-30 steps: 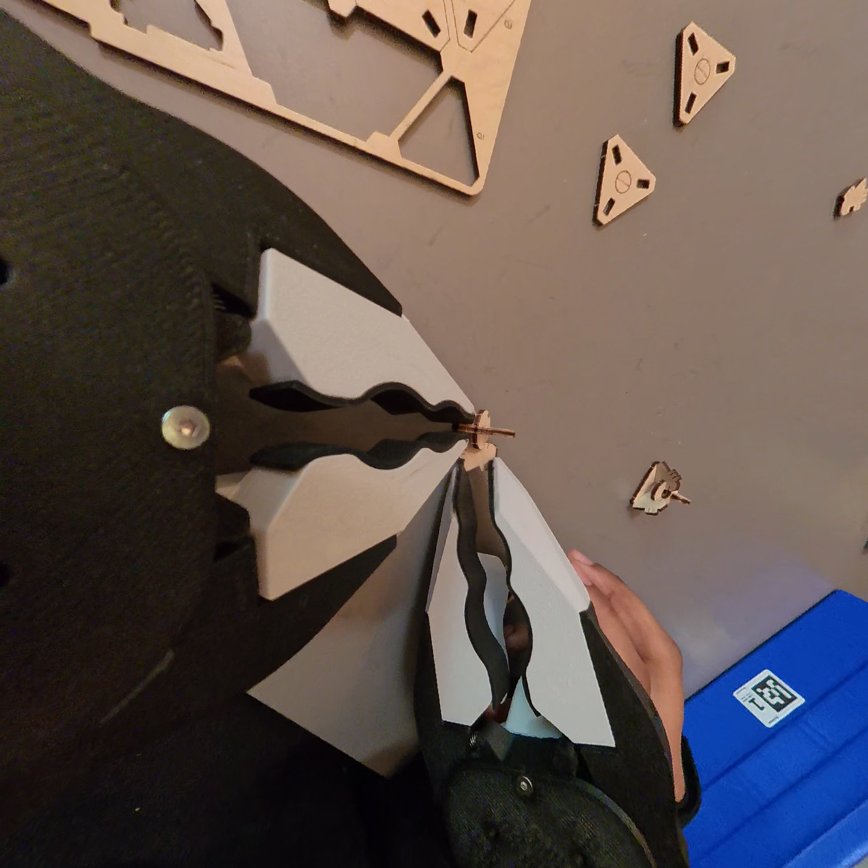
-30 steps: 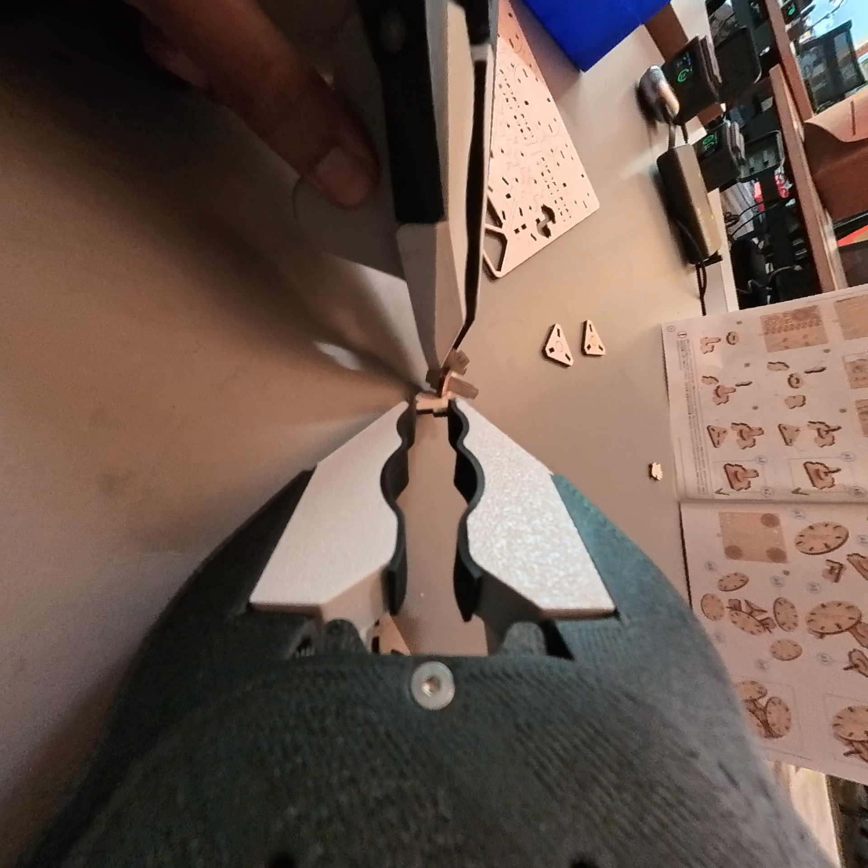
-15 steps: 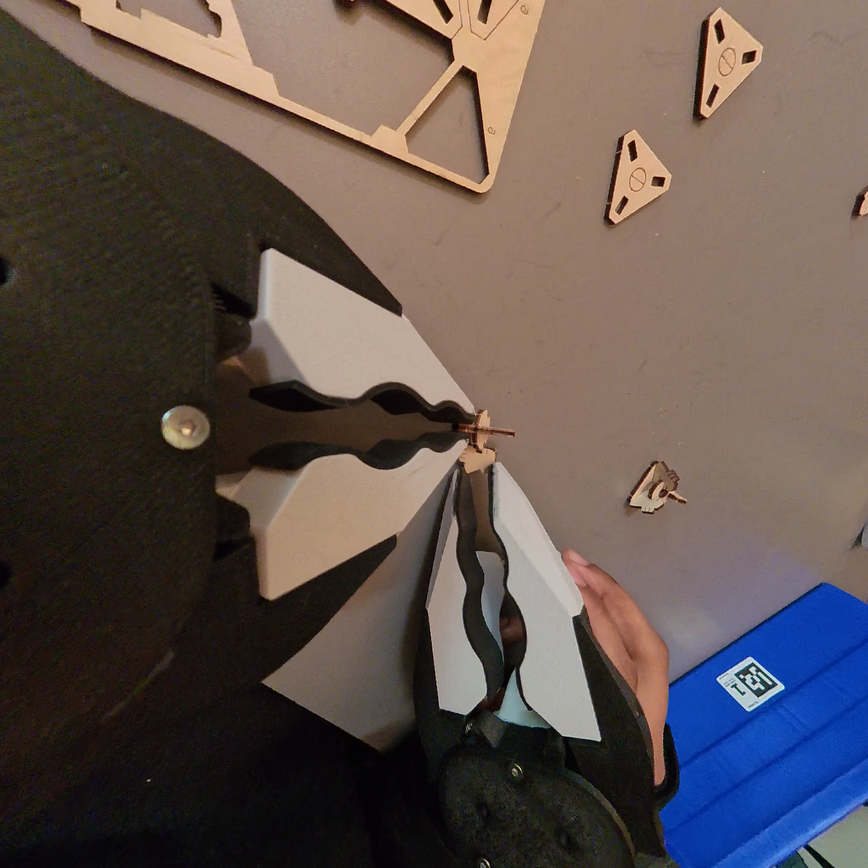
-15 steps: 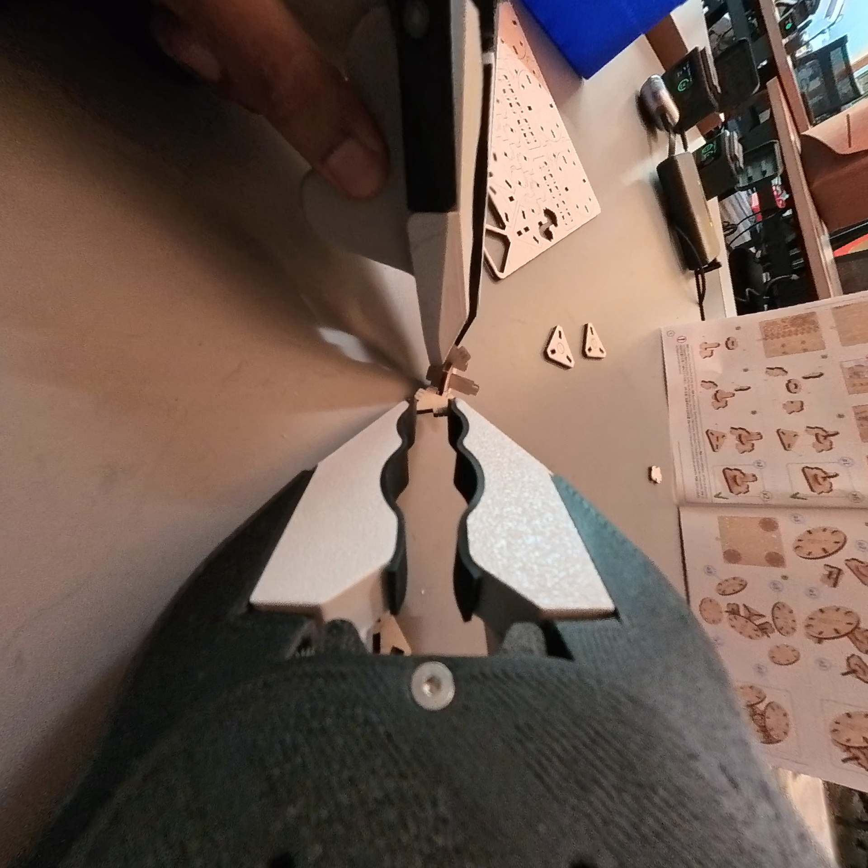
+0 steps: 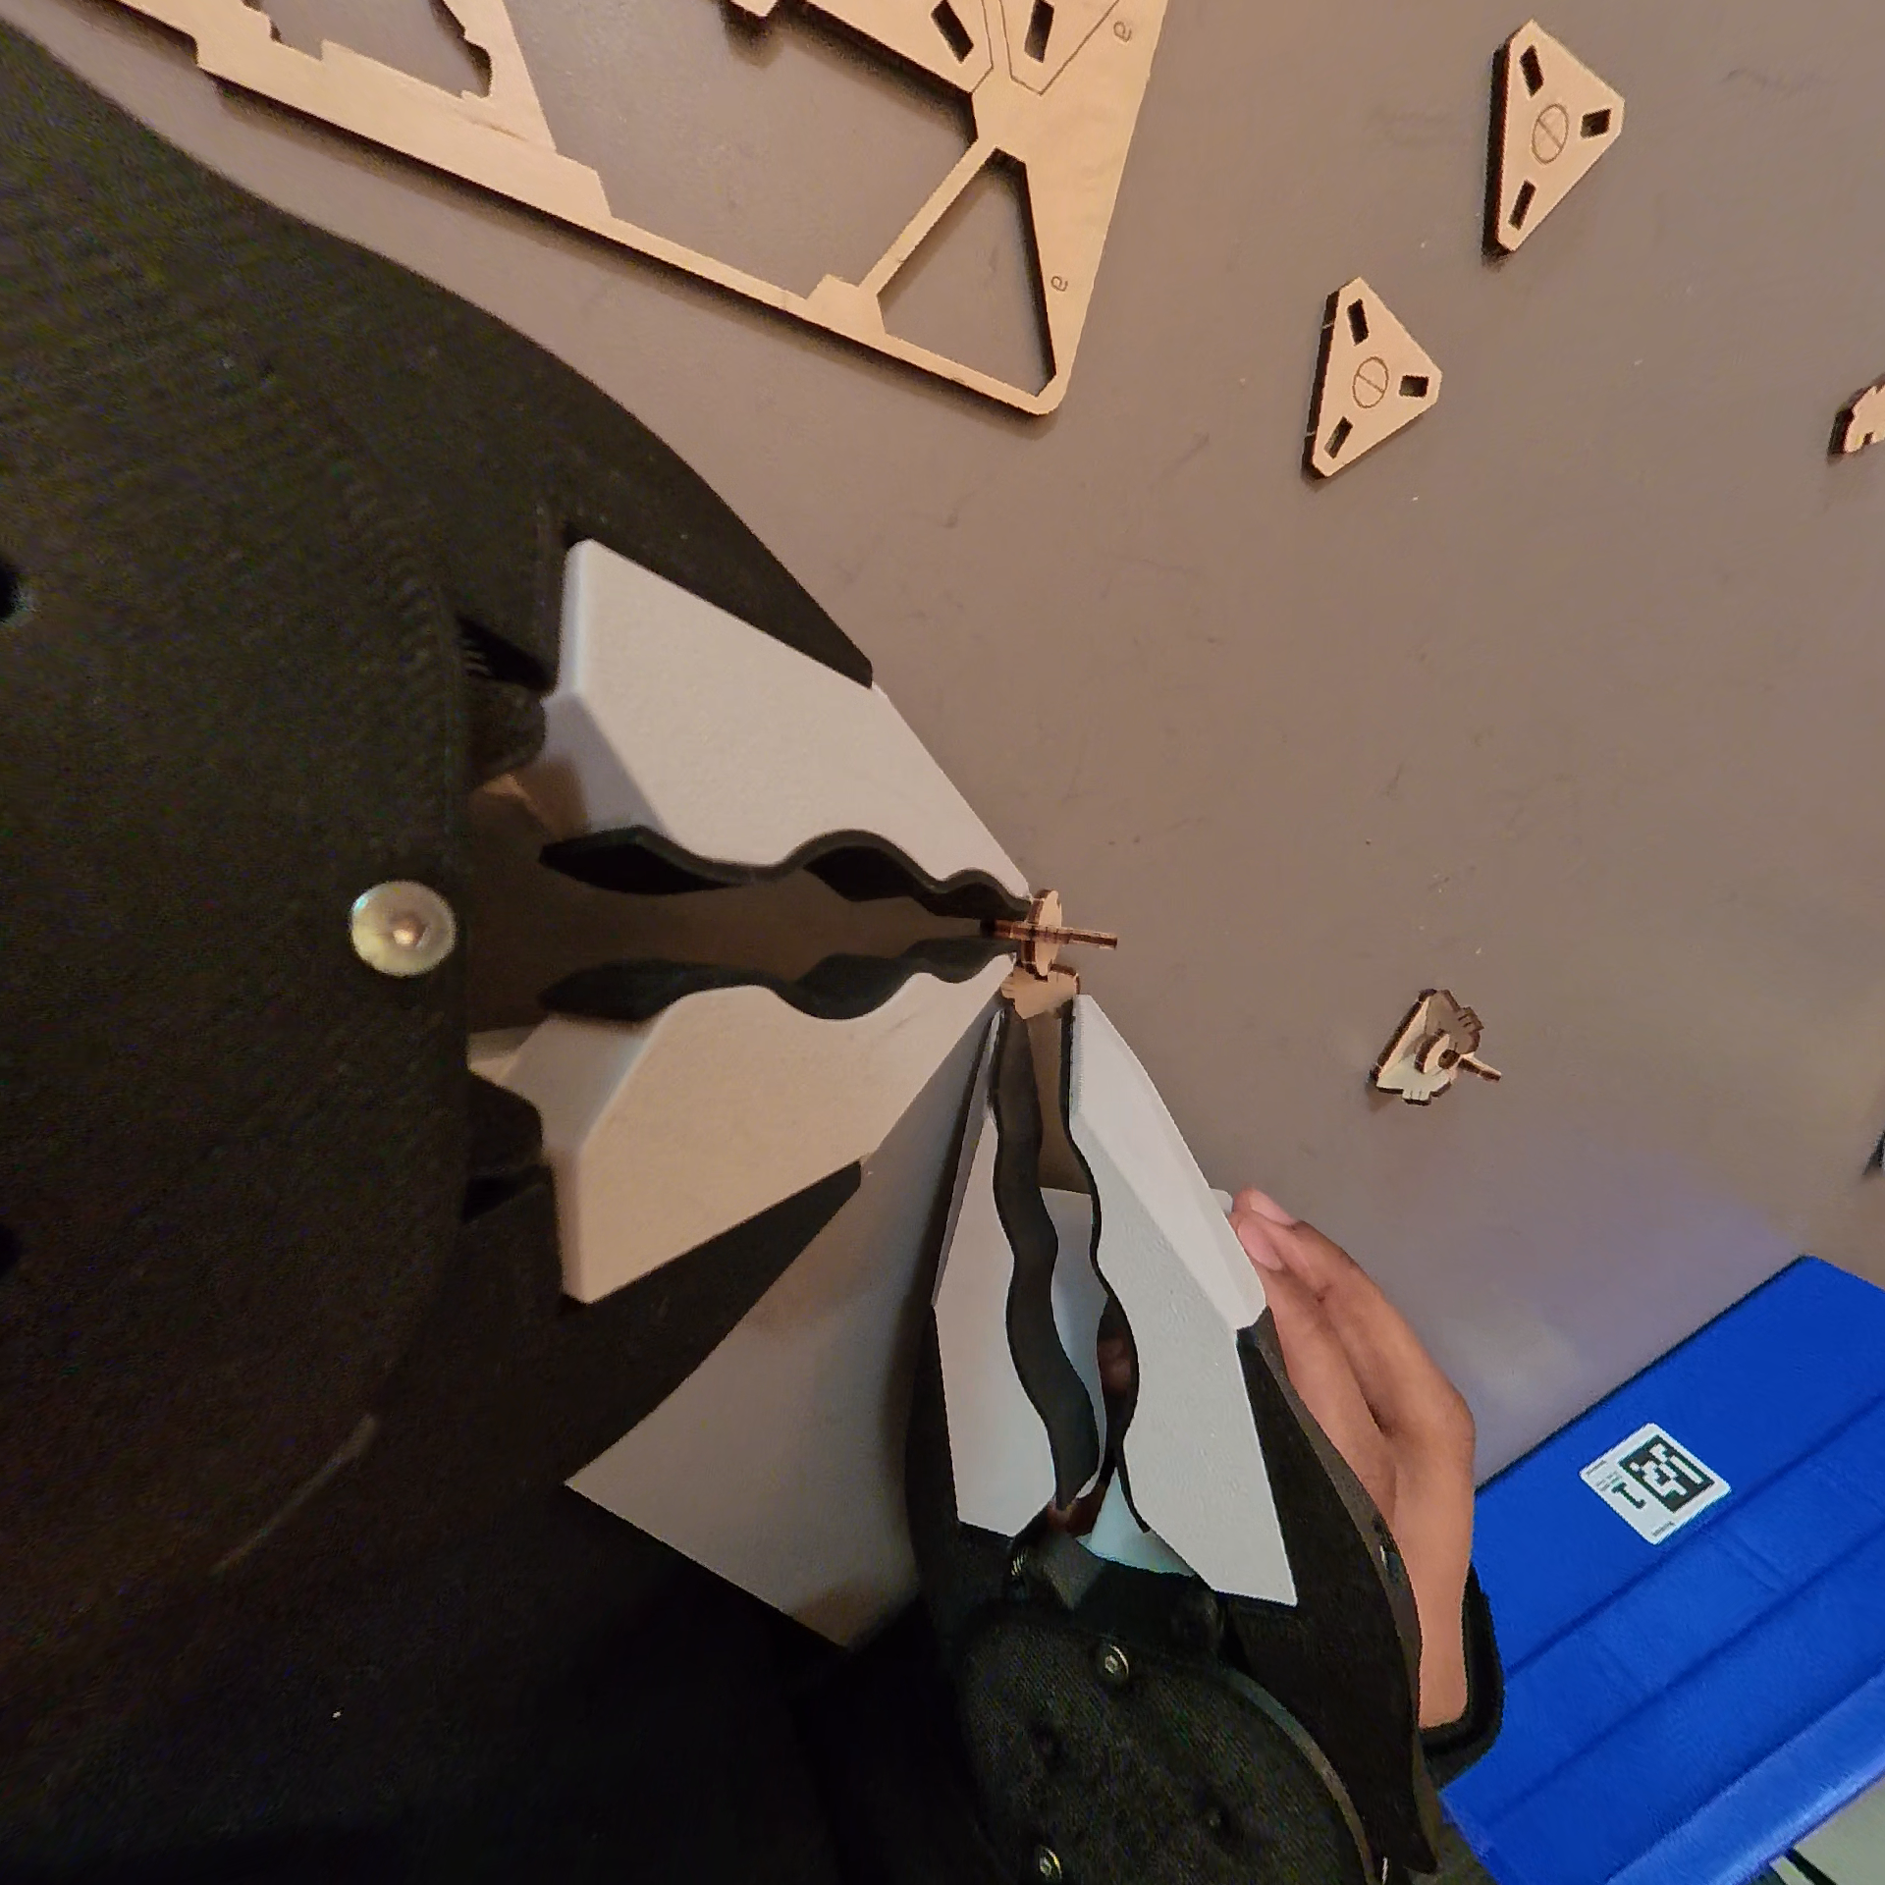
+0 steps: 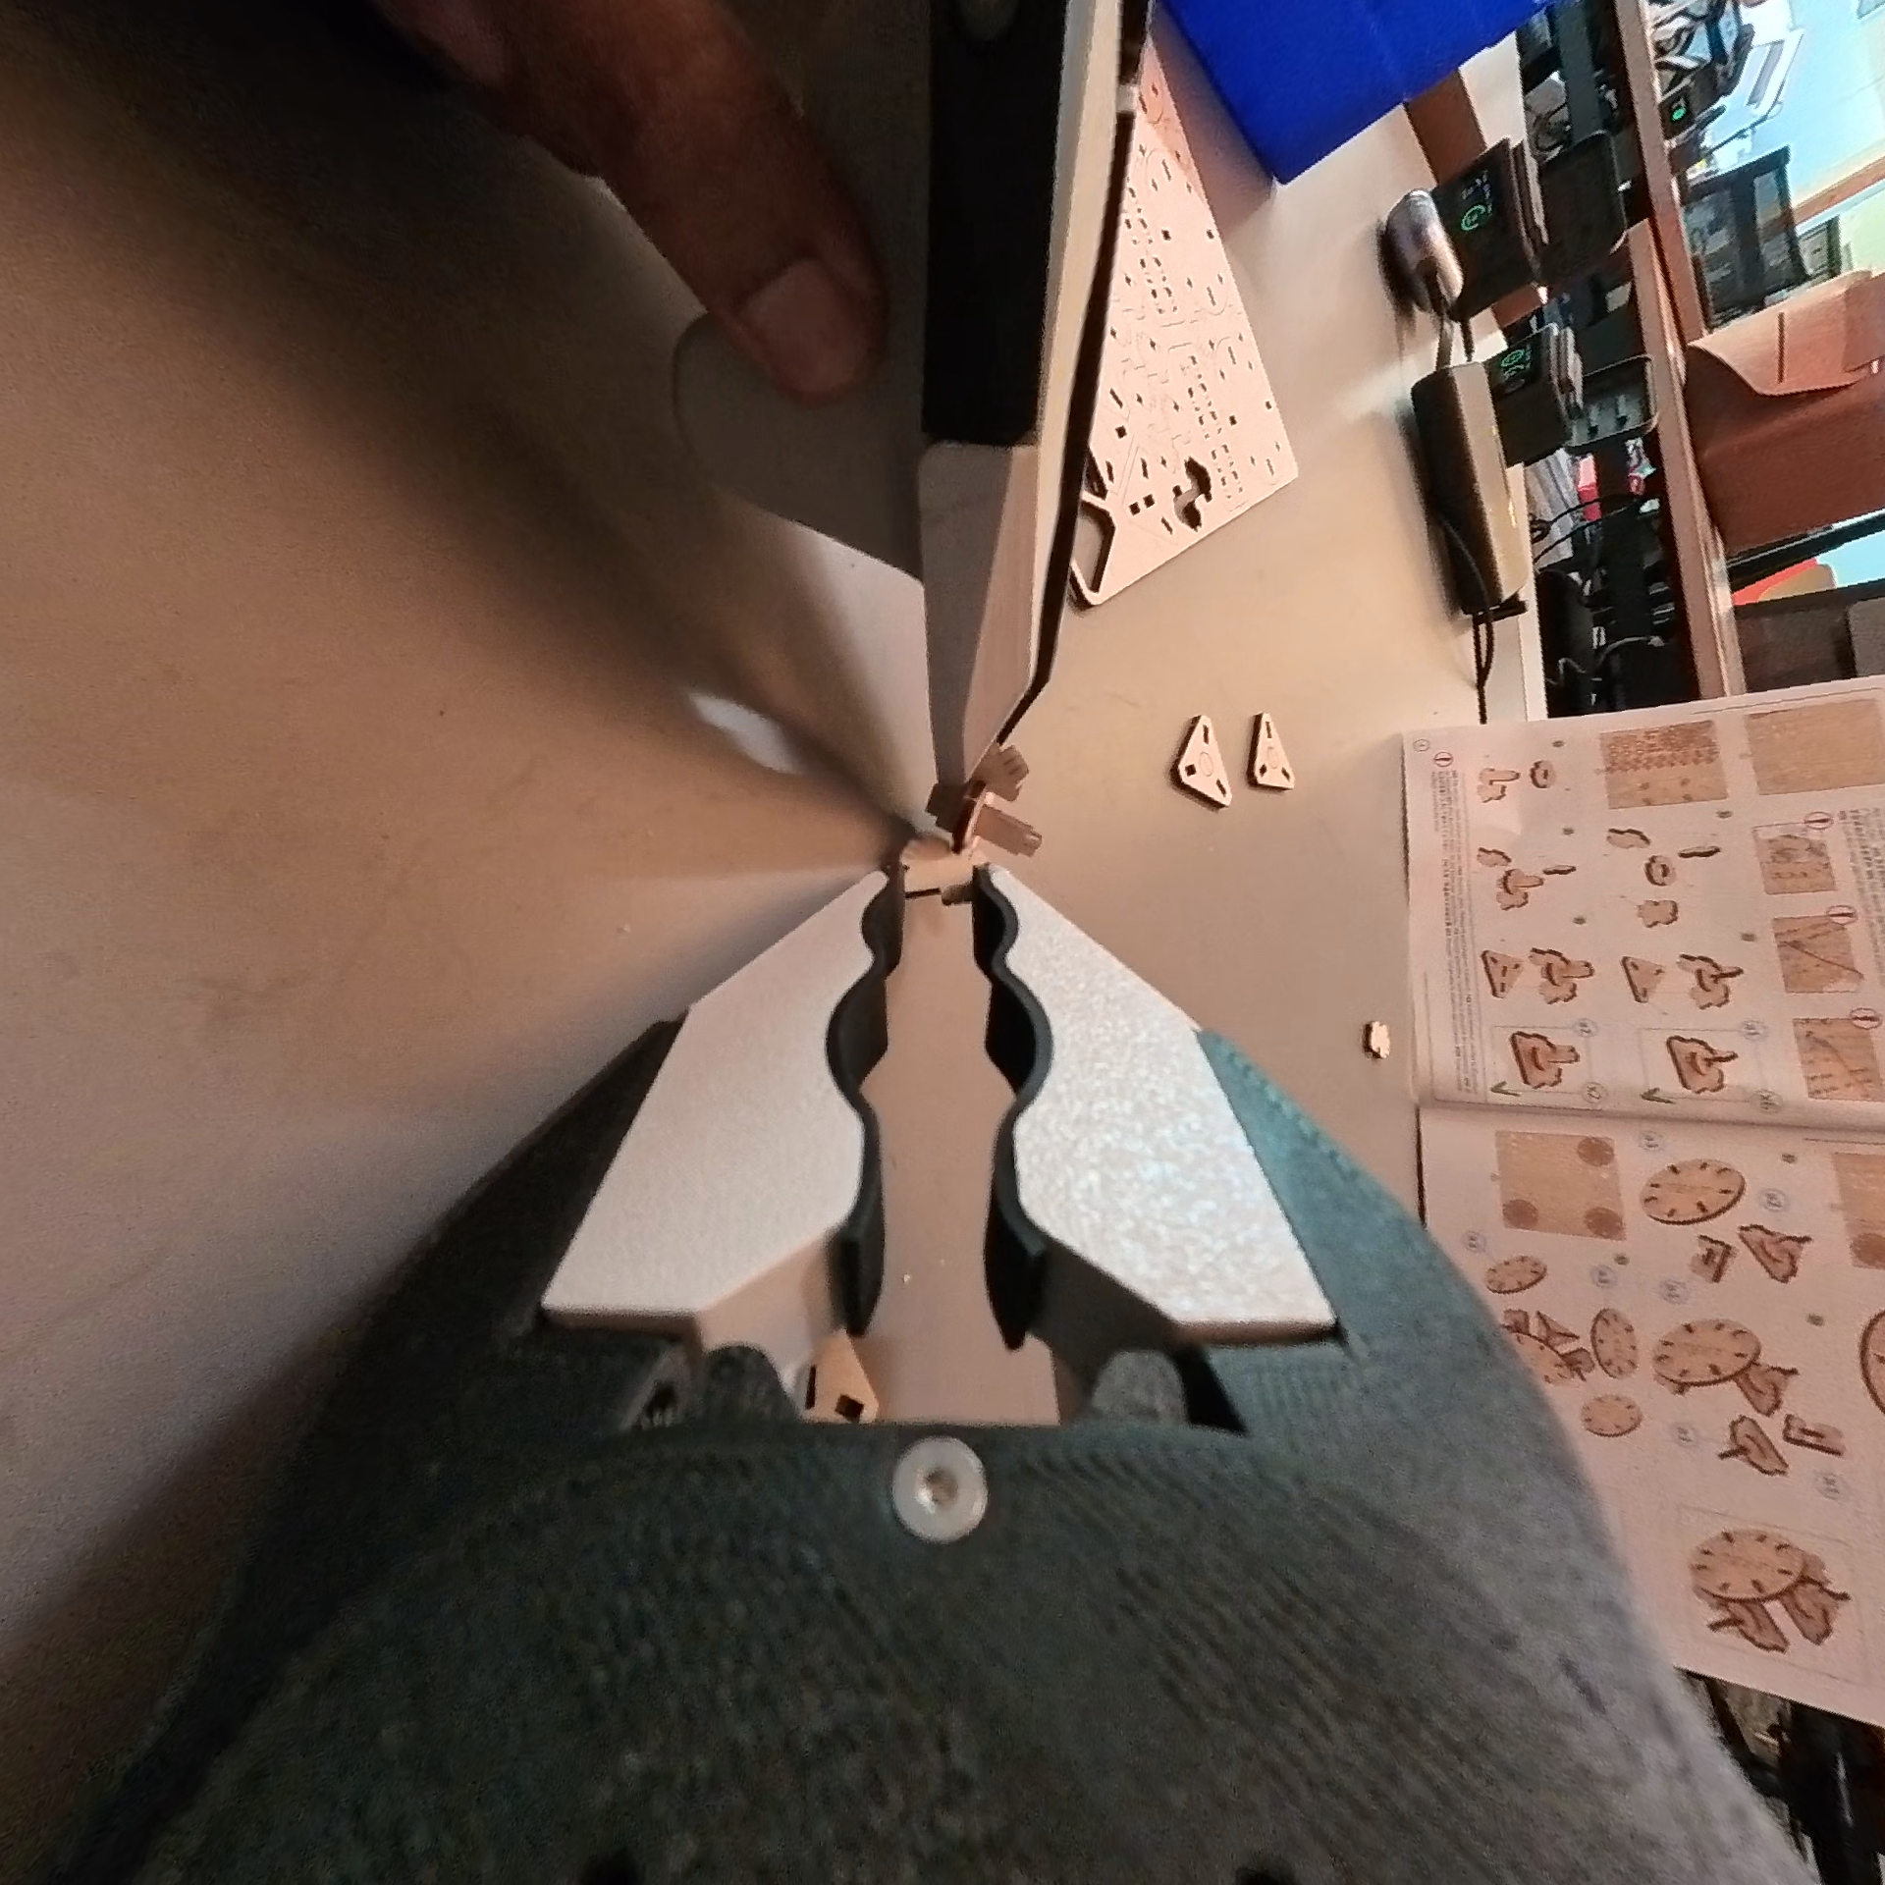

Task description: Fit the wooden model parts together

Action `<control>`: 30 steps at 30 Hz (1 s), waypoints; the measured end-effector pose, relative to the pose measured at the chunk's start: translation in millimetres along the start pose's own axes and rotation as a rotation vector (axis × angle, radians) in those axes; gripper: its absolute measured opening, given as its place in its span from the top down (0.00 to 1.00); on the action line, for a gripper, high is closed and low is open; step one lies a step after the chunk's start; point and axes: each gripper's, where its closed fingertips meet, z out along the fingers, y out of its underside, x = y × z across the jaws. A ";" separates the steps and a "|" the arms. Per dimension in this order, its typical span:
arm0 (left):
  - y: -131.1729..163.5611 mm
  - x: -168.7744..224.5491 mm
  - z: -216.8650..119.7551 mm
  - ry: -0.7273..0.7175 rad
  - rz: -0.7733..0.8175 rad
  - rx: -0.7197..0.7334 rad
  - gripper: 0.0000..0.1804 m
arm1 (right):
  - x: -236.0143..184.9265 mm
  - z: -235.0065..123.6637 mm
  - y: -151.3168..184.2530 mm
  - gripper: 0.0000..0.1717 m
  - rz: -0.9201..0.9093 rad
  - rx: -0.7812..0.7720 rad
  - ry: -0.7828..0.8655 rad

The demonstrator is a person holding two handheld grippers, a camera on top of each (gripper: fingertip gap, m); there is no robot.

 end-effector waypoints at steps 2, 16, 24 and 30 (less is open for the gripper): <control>-0.2 0.2 -0.1 -0.002 0.004 0.001 1.00 | -0.3 0.3 0.9 0.93 -0.003 -0.005 0.000; 0.0 0.0 -0.1 0.000 0.002 0.000 1.00 | -0.1 -1.1 -2.3 0.93 -0.039 0.009 0.017; 2.2 -0.4 -0.2 0.000 0.003 -0.013 1.00 | -2.1 0.0 -1.9 0.93 -0.053 0.015 0.013; 4.2 -0.7 -0.8 0.000 0.013 -0.026 1.00 | -3.7 1.2 -0.1 0.93 -0.030 0.013 -0.003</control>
